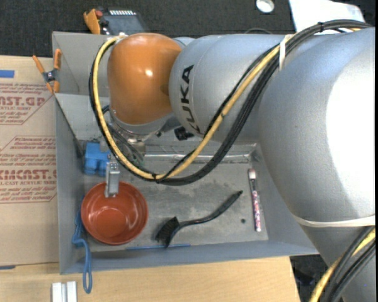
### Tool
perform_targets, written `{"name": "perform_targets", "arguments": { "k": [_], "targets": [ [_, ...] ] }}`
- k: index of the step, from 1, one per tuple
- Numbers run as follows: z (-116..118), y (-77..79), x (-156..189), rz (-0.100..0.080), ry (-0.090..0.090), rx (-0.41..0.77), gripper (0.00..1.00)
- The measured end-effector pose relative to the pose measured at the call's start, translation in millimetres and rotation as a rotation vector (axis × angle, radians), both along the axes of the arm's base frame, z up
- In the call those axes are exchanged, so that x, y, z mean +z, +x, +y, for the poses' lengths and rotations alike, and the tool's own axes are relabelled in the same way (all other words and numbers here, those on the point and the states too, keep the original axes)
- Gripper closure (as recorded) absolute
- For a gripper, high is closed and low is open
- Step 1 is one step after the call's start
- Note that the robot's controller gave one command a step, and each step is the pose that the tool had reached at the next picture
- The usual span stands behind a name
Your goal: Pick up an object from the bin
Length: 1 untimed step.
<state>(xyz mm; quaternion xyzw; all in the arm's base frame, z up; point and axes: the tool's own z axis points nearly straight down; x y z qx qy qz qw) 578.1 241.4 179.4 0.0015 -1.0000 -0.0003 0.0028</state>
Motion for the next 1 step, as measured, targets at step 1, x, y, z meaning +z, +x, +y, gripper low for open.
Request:
{"name": "perform_targets", "arguments": {
  "k": [1],
  "targets": [
    [-1.1,2.3,4.0,-0.007,0.001,-0.002,0.00]
  ]
}}
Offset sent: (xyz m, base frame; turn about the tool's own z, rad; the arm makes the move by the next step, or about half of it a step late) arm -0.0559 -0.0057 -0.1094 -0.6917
